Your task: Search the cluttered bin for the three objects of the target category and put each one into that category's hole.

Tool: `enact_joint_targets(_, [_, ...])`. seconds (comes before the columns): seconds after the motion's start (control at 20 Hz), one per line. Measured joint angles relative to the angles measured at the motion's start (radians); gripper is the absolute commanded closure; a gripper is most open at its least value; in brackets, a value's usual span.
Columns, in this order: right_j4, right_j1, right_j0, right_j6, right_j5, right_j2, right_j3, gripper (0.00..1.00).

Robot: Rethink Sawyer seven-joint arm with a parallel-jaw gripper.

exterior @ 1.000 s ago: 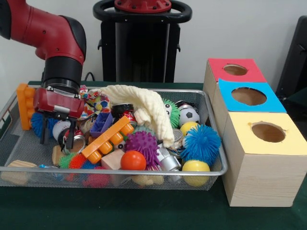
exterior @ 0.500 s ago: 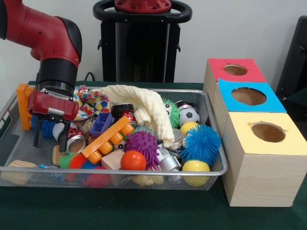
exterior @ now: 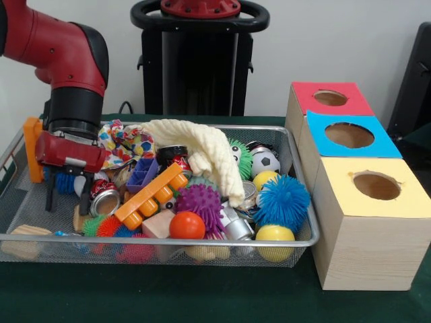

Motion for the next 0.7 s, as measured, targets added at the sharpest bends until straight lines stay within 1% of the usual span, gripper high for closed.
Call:
enact_joint_targets(0.35, [-0.032,0.000,0.000,0.000,0.018,0.000,-0.024,0.00])
enact_joint_targets(0.5, [-0.031,0.000,0.000,0.000,0.020,0.000,-0.031,0.00])
enact_joint_targets(0.7, [-0.004,0.000,0.000,0.000,0.020,0.000,-0.032,0.00])
